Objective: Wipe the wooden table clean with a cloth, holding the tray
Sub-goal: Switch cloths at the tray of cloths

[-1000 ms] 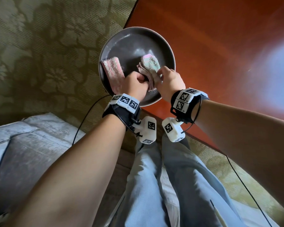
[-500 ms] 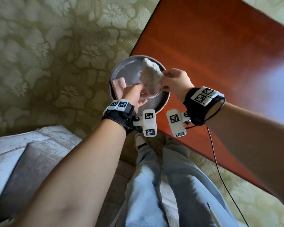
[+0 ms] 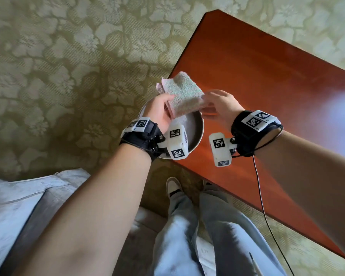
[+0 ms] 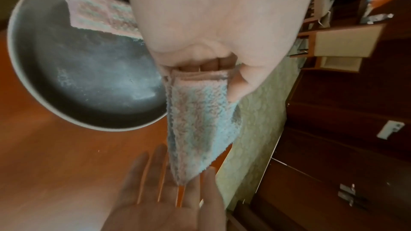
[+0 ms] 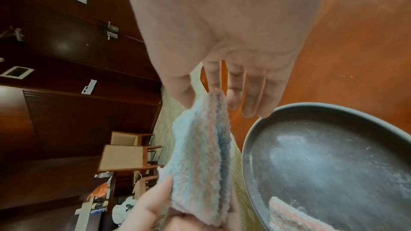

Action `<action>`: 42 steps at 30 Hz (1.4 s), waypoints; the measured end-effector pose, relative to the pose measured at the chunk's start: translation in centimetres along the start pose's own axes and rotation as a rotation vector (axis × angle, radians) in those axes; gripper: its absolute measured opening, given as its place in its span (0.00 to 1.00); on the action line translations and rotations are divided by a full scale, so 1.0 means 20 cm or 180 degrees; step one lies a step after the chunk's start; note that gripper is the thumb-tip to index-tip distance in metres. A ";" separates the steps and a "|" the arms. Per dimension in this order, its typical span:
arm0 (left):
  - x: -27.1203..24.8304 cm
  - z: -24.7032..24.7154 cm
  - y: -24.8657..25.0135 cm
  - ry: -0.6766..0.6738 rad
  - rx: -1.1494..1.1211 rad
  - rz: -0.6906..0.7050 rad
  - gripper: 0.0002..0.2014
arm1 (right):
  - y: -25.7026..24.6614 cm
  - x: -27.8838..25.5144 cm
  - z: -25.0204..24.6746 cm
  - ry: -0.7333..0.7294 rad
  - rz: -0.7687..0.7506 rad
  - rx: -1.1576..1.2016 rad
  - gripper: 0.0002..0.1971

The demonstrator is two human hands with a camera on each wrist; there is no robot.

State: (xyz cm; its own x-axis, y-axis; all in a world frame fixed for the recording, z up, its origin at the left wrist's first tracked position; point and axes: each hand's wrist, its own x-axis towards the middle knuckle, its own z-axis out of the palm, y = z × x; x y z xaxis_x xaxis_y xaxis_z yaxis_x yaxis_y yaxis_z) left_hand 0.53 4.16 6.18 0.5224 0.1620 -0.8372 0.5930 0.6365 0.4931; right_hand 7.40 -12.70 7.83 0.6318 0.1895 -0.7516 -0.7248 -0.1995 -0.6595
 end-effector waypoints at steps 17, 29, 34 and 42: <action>-0.02 -0.01 -0.11 0.0150 0.0755 0.0444 0.12 | 0.06 -0.06 0.00 -0.0395 -0.0151 0.0384 0.04; 0.01 0.00 -0.13 0.0424 0.1451 0.0823 0.03 | 0.11 0.03 0.06 0.0961 -0.1026 -0.1807 0.05; 0.01 0.02 -0.10 0.0631 0.1625 0.0855 0.10 | 0.13 0.02 0.14 0.0638 -0.1481 -0.2116 0.07; -0.01 0.06 -0.05 0.0335 0.1182 0.0603 0.14 | 0.16 0.01 0.21 0.0061 -0.1928 -0.2437 0.16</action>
State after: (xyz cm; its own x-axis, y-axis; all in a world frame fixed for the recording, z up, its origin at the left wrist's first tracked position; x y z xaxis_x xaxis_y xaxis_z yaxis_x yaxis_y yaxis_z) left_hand 0.61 2.52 6.13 0.5892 0.3383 -0.7337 0.6830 0.2766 0.6760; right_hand 4.04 -9.27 5.58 0.8477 0.4514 -0.2786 0.0946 -0.6454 -0.7580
